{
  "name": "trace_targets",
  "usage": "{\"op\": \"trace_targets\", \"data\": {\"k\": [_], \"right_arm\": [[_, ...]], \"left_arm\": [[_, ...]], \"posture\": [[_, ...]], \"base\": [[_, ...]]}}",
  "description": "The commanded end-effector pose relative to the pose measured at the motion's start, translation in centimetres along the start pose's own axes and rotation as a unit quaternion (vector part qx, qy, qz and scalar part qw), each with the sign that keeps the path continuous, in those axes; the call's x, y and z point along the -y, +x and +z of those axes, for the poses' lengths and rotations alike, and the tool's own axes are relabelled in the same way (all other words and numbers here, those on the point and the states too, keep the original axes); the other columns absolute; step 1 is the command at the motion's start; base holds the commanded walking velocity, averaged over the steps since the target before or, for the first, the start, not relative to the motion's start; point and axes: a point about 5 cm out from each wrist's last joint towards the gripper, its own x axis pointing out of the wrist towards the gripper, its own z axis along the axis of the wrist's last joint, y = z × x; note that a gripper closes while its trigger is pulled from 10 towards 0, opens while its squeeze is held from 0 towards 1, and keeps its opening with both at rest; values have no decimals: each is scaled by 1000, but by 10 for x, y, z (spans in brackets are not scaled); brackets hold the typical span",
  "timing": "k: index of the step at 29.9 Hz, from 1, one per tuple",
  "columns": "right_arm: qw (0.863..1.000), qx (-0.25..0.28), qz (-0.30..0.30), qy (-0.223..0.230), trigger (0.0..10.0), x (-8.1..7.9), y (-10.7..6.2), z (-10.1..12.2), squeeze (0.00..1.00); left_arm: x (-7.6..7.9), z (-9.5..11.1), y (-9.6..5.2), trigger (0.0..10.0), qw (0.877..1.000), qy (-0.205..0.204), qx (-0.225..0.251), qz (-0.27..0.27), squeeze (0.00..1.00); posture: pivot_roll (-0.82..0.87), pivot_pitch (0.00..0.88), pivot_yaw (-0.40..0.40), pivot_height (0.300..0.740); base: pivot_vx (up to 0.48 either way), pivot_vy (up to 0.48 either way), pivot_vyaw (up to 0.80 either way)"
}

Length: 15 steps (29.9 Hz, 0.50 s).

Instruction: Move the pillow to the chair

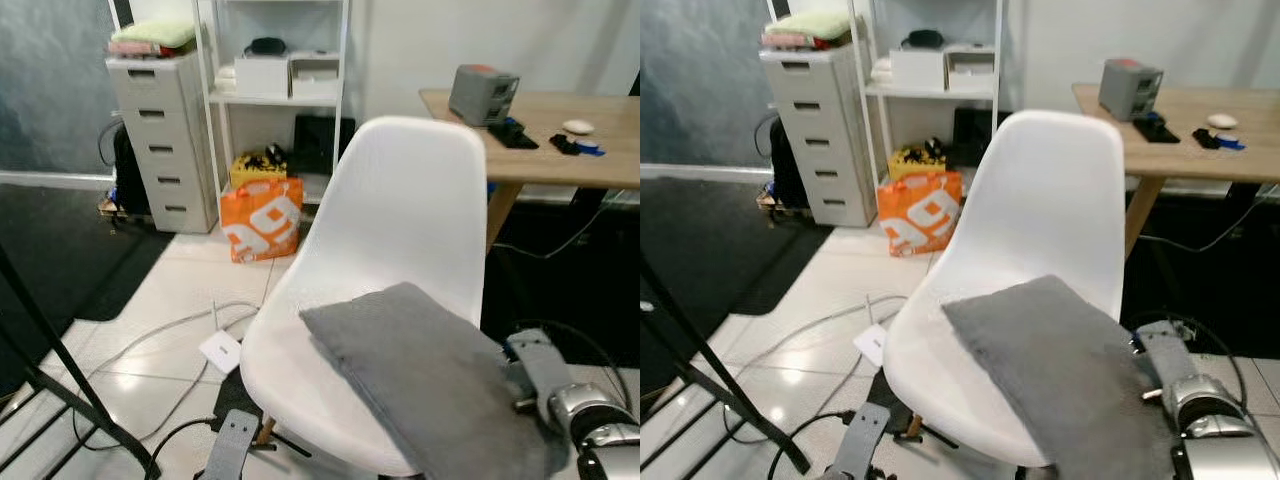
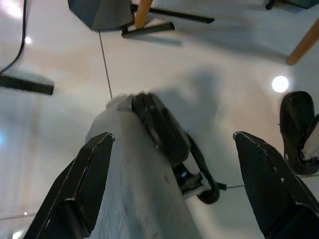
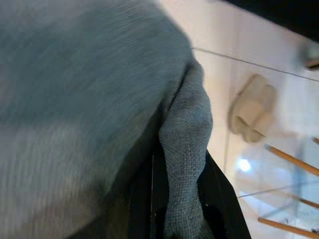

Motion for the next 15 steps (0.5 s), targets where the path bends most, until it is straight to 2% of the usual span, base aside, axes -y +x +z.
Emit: {"op": "trace_targets", "data": {"k": [1,5,7,8,10,12,15], "right_arm": [[996,32,-81,-6,10000,24,-3,9,0],[990,59,-125,-30,10000,33,-6,16,0],[985,79,-153,-31,10000,39,-8,22,0],[985,79,-153,-31,10000,39,-8,22,0],[982,109,-151,-15,10000,35,-10,33,0],[982,109,-151,-15,10000,35,-10,33,0],[980,141,-141,-10,10000,26,-13,46,0]], "left_arm": [[-4,-1,0,10000,1000,7,-6,0,0],[-10,-2,-1,10000,1000,6,-6,1,0],[-21,-5,-2,10000,1000,6,-8,5,0],[-21,-5,-2,10000,1000,6,-8,5,0],[-35,-10,-4,10000,1000,6,-12,10,0],[-35,-10,-4,10000,1000,6,-12,10,0],[-40,-12,-5,10000,1000,8,-15,12,0]], "posture": [[-175,21,-41,556],[-173,23,-39,556],[-173,25,-36,556],[-173,25,-36,556],[-174,25,-32,556],[-174,25,-32,556],[-179,22,-30,556]], "base": [[0,0,0],[0,0,0],[0,0,0],[0,0,0],[0,0,0],[0,0,0],[0,0,0]]}}
